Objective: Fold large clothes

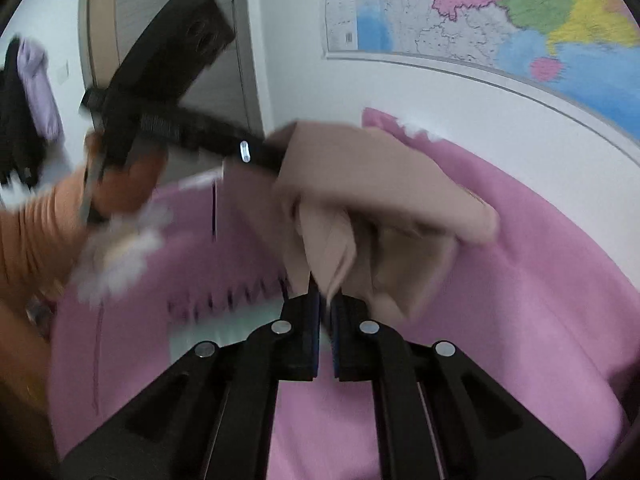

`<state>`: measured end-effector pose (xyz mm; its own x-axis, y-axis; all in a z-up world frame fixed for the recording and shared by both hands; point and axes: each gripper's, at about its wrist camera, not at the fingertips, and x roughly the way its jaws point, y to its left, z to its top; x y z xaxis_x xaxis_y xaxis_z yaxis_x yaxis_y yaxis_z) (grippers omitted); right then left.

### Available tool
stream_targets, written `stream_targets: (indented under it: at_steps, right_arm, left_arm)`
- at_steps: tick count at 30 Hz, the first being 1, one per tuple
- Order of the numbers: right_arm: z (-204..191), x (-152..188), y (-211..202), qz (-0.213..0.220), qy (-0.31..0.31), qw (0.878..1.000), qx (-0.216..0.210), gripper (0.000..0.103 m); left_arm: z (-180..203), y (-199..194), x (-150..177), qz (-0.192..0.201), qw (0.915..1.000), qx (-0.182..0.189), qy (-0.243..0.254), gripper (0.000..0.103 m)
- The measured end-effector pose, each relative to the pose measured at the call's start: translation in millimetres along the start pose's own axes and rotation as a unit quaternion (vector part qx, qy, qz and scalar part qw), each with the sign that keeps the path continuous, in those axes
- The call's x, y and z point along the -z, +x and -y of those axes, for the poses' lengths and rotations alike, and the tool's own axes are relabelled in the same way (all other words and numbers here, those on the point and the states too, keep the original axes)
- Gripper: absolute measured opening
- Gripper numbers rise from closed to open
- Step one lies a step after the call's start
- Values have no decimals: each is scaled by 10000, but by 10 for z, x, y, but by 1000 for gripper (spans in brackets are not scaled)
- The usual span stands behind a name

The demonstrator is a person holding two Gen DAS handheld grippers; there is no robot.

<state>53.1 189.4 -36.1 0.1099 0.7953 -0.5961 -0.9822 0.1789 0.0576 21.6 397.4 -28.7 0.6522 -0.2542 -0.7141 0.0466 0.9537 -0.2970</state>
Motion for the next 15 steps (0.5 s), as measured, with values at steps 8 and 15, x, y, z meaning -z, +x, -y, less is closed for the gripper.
stream_targets:
  at_steps: [8,15]
  right_arm:
    - [61,229,-112,-635,449,9966,-290,13]
    - [527,-48,-193,349,2550,9573,-1312,76]
  left_arm:
    - [3,-23,117,203,9980,581,-143,57]
    - [343,285,315,-321,9980,219,499,58]
